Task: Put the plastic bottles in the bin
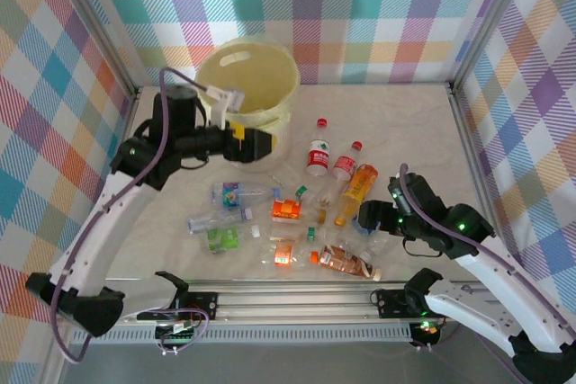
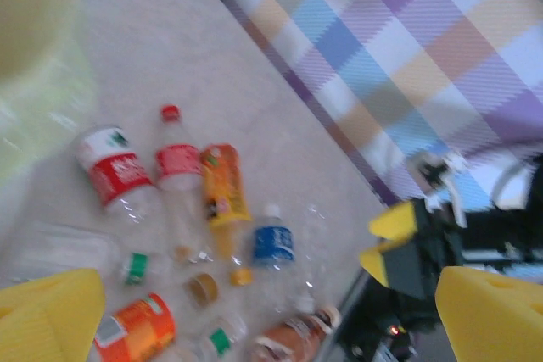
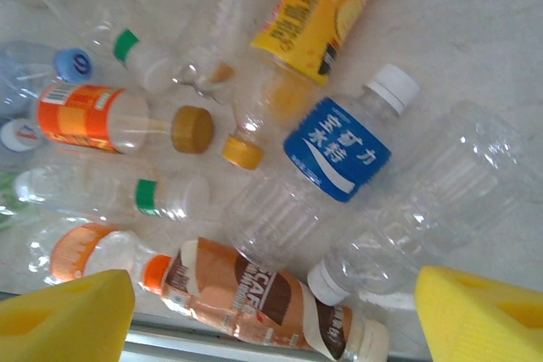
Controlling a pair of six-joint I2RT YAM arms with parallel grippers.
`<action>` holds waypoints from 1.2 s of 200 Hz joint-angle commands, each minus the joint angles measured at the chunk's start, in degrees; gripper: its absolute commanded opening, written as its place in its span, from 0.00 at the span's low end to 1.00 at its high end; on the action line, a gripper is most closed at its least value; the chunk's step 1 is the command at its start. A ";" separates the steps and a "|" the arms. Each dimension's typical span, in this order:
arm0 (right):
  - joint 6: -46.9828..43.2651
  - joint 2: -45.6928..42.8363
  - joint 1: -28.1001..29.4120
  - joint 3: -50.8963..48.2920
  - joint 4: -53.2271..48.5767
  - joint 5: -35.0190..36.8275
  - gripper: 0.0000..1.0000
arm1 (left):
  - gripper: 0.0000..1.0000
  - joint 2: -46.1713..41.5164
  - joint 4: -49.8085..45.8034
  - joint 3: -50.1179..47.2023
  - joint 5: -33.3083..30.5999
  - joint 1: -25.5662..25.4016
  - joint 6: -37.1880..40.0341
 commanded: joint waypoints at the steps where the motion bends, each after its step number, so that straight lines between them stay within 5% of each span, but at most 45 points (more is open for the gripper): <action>1: 3.98 -0.04 0.35 -1.31 -3.60 -0.80 0.83 | 1.00 -4.47 1.72 -6.52 4.77 -2.91 -1.05; 48: 12.40 0.02 0.35 -6.51 -4.90 0.92 0.76 | 1.00 -11.03 -1.26 -15.58 8.41 -6.52 1.61; 89: 21.73 -2.72 0.30 -10.83 -7.35 9.93 0.67 | 1.00 -14.45 2.22 -20.37 8.47 -6.99 1.09; 137: 25.82 -2.84 -0.58 -14.34 -4.20 13.23 0.67 | 1.00 -15.54 5.35 -23.32 8.31 -7.07 0.41; 240: 14.15 1.36 -19.57 -22.57 19.44 -0.06 0.78 | 1.00 -16.01 9.43 -27.15 7.03 -7.51 -3.57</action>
